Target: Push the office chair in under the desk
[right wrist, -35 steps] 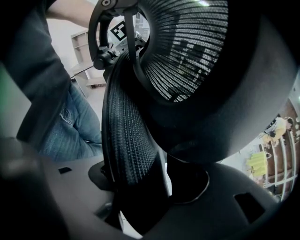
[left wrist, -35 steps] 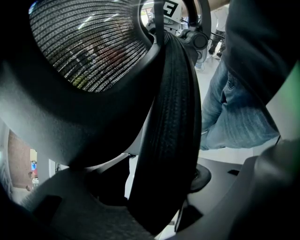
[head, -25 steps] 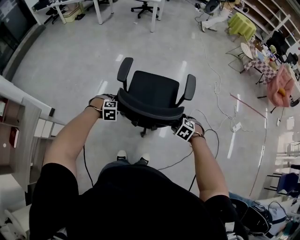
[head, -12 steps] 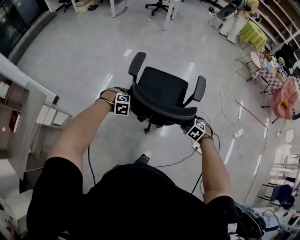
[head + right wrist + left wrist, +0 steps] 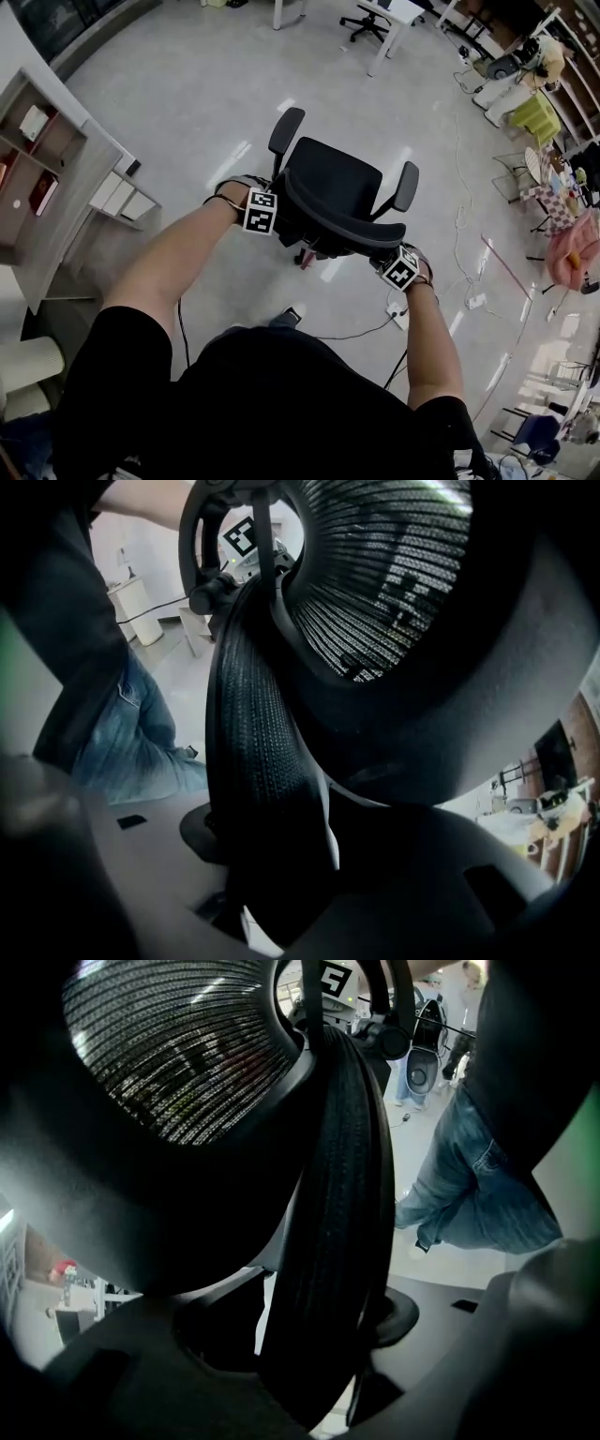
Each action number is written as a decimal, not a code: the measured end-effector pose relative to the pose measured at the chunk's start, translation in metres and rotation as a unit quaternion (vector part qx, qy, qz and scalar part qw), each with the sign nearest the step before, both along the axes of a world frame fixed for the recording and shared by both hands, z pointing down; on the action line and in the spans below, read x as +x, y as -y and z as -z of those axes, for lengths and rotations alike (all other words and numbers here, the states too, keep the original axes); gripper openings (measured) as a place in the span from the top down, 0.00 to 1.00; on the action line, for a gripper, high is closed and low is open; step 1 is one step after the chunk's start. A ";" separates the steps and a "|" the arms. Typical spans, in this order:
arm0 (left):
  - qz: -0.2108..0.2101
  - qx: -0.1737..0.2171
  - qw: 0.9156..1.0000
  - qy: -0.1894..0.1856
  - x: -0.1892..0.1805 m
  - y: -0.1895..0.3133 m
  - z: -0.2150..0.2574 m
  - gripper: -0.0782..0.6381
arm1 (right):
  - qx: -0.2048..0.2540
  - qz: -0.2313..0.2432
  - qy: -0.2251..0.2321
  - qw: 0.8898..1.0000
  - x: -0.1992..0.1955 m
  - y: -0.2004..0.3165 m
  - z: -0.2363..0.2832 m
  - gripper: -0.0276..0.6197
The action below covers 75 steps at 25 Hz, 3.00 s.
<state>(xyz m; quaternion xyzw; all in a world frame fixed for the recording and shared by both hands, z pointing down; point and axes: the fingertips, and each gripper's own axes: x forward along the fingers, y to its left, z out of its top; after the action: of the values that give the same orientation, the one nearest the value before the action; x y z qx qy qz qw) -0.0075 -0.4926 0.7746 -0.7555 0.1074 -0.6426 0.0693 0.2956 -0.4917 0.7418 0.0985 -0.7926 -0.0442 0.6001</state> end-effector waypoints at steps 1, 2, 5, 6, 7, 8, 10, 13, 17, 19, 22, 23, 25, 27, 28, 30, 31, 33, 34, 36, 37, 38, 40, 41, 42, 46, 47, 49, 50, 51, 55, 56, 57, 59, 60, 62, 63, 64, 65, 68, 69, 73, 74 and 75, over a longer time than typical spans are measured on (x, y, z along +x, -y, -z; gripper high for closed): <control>0.008 -0.001 1.000 -0.001 -0.008 -0.007 0.000 0.53 | 0.000 0.009 0.000 1.000 -0.008 -0.002 0.000 0.61; 0.017 -0.003 1.000 -0.001 -0.015 -0.014 0.000 0.53 | -0.001 0.018 -0.001 1.000 -0.016 -0.003 0.000 0.61; 0.046 -0.009 0.999 -0.002 -0.038 -0.036 0.001 0.53 | -0.005 0.052 -0.004 0.999 -0.039 -0.004 0.001 0.61; 0.056 -0.009 0.998 -0.003 -0.046 -0.044 0.001 0.53 | -0.008 0.064 -0.007 0.998 -0.047 -0.005 0.000 0.61; 0.065 -0.010 0.998 -0.005 -0.054 -0.053 0.001 0.54 | -0.011 0.077 -0.010 0.997 -0.056 -0.008 0.000 0.61; 0.073 -0.010 0.997 -0.007 -0.062 -0.063 0.000 0.54 | -0.015 0.089 -0.012 0.996 -0.064 -0.012 -0.001 0.61; 0.091 -0.010 0.996 -0.012 -0.077 -0.083 -0.001 0.54 | -0.018 0.112 -0.014 0.993 -0.084 -0.020 -0.002 0.60; 0.123 -0.011 0.992 -0.013 -0.099 -0.112 0.000 0.54 | -0.017 0.145 -0.012 0.989 -0.111 -0.027 -0.003 0.60; 0.161 -0.011 0.987 -0.017 -0.125 -0.150 0.001 0.55 | -0.019 0.186 -0.013 0.982 -0.145 -0.041 -0.001 0.60; 0.183 -0.010 0.983 -0.017 -0.137 -0.170 0.001 0.55 | -0.018 0.207 -0.013 0.978 -0.161 -0.050 0.000 0.60; 0.208 -0.010 0.978 -0.016 -0.154 -0.199 0.002 0.55 | -0.019 0.233 -0.013 0.972 -0.185 -0.064 0.000 0.60; 0.215 -0.010 0.976 -0.016 -0.159 -0.208 0.001 0.55 | -0.019 0.240 -0.013 0.971 -0.192 -0.070 0.000 0.60; 0.229 -0.011 0.973 -0.016 -0.170 -0.227 0.001 0.56 | -0.018 0.253 -0.012 0.967 -0.207 -0.081 -0.001 0.60; 0.243 -0.012 0.970 -0.014 -0.183 -0.246 0.001 0.55 | -0.017 0.266 -0.012 0.964 -0.224 -0.092 -0.001 0.61; 0.249 -0.011 0.968 -0.014 -0.189 -0.255 0.002 0.56 | -0.017 0.272 -0.012 0.962 -0.232 -0.098 -0.001 0.60; 0.261 -0.011 0.965 -0.014 -0.201 -0.274 0.001 0.56 | -0.017 0.285 -0.011 0.958 -0.248 -0.112 -0.001 0.60; 0.268 -0.011 0.963 -0.015 -0.207 -0.285 0.001 0.56 | -0.017 0.291 -0.010 0.957 -0.256 -0.119 0.000 0.60; 0.281 -0.013 0.959 -0.015 -0.216 -0.305 0.002 0.56 | -0.015 0.303 -0.009 0.953 -0.271 -0.132 0.001 0.61; 0.288 -0.014 0.957 -0.014 -0.221 -0.315 0.002 0.56 | -0.014 0.310 -0.008 0.951 -0.277 -0.138 0.001 0.61; 0.302 -0.014 0.953 -0.014 -0.228 -0.336 0.002 0.56 | -0.013 0.323 -0.009 0.946 -0.289 -0.150 0.001 0.61; 0.309 -0.014 0.951 -0.015 -0.231 -0.346 0.002 0.56 | -0.014 0.330 -0.009 0.944 -0.295 -0.157 0.001 0.61; 0.316 -0.015 0.949 -0.016 -0.234 -0.355 0.002 0.56 | -0.015 0.337 -0.010 0.941 -0.302 -0.164 0.001 0.61; 0.329 -0.015 0.944 -0.018 -0.244 -0.375 0.003 0.56 | -0.016 0.350 -0.011 0.937 -0.316 -0.176 0.002 0.61; 0.335 -0.014 0.942 -0.017 -0.250 -0.384 0.003 0.56 | -0.016 0.356 -0.012 0.934 -0.325 -0.182 0.002 0.61; 0.341 -0.013 0.940 -0.017 -0.255 -0.394 0.003 0.56 | -0.015 0.363 -0.012 0.932 -0.333 -0.189 0.002 0.61; 0.365 -0.011 0.931 -0.015 -0.272 -0.434 0.000 0.56 | -0.014 0.386 -0.010 0.922 -0.359 -0.219 -0.002 0.61; 0.370 -0.011 0.929 -0.015 -0.275 -0.443 -0.001 0.56 | -0.014 0.391 -0.010 0.920 -0.365 -0.226 -0.002 0.61; 0.381 -0.010 0.925 -0.016 -0.284 -0.462 0.000 0.56 | -0.014 0.401 -0.011 0.916 -0.379 -0.241 -0.002 0.61; 0.386 -0.010 0.922 -0.016 -0.287 -0.473 0.001 0.56 | -0.014 0.406 -0.011 0.914 -0.385 -0.249 -0.002 0.61; 0.392 -0.010 0.920 -0.016 -0.291 -0.484 0.001 0.56 | -0.014 0.411 -0.011 0.911 -0.391 -0.257 -0.001 0.61; 0.413 -0.011 0.911 -0.018 -0.300 -0.525 0.002 0.56 | -0.013 0.432 -0.007 0.902 -0.413 -0.288 0.000 0.61; 0.418 -0.010 0.908 -0.018 -0.302 -0.533 0.002 0.56 | -0.012 0.437 -0.007 0.900 -0.418 -0.294 0.000 0.61; 0.423 -0.011 0.906 -0.018 -0.305 -0.543 0.002 0.56 | -0.012 0.441 -0.007 0.897 -0.423 -0.301 -0.001 0.61; 0.433 -0.011 0.901 -0.018 -0.308 -0.561 0.003 0.56 | -0.012 0.451 -0.006 0.892 -0.432 -0.315 0.000 0.61; 0.438 -0.011 0.899 -0.018 -0.308 -0.570 0.003 0.56 | -0.012 0.456 -0.006 0.890 -0.435 -0.322 0.000 0.61; 0.449 -0.012 0.893 -0.018 -0.308 -0.588 0.004 0.56 | -0.014 0.468 -0.005 0.884 -0.441 -0.336 0.002 0.61; 0.454 -0.013 0.891 -0.018 -0.307 -0.597 0.004 0.56 | -0.015 0.473 -0.005 0.881 -0.442 -0.344 0.002 0.61; 0.459 -0.013 0.888 -0.018 -0.305 -0.606 0.004 0.56 | -0.016 0.478 -0.006 0.878 -0.443 -0.351 0.003 0.61; 0.463 -0.012 0.886 -0.018 -0.304 -0.615 0.004 0.56 | -0.016 0.482 -0.006 0.876 -0.444 -0.358 0.003 0.61; 0.480 -0.009 0.877 -0.016 -0.301 -0.636 0.004 0.56 | -0.013 0.498 -0.003 0.867 -0.449 -0.372 0.003 0.61; 0.486 -0.008 0.874 -0.016 -0.298 -0.642 0.004 0.56 | -0.012 0.504 -0.002 0.864 -0.451 -0.376 0.003 0.61; 0.515 -0.012 0.857 -0.018 -0.281 -0.665 0.005 0.57 | -0.010 0.531 -0.003 0.847 -0.453 -0.388 0.004 0.61; 0.523 -0.012 0.852 -0.019 -0.276 -0.670 0.006 0.57 | -0.010 0.538 -0.004 0.843 -0.454 -0.390 0.005 0.61; 0.530 -0.013 0.848 -0.019 -0.272 -0.675 0.006 0.57 | -0.010 0.545 -0.004 0.838 -0.454 -0.392 0.005 0.61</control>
<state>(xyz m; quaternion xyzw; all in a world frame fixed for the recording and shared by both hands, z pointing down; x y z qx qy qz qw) -0.2796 0.1820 0.7682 -0.5968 0.4841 -0.5687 -0.2934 -0.1583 -0.0996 0.7364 -0.3560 -0.7160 -0.3564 0.4833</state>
